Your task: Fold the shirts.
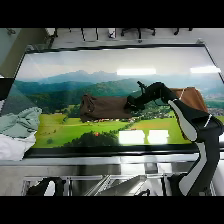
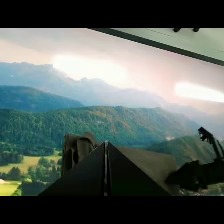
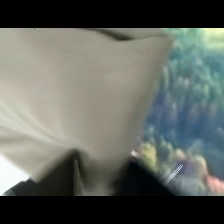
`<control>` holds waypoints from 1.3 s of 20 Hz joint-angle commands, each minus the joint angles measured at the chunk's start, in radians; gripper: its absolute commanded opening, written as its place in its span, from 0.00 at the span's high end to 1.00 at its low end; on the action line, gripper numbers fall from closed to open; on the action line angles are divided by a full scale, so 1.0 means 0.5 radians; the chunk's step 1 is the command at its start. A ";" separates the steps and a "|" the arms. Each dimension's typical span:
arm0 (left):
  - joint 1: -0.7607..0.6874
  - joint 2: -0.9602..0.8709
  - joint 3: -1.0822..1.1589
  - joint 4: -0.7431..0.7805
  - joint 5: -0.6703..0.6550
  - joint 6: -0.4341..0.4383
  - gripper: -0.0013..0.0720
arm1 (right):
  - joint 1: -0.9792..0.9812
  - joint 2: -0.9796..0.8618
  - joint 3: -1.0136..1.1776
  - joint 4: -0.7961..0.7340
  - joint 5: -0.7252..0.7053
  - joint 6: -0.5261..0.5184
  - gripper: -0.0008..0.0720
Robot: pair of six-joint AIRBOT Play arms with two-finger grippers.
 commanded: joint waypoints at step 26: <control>0.002 0.002 -0.001 0.004 0.047 -0.003 0.96 | -1.868 1.118 0.320 -0.483 -0.990 0.365 0.96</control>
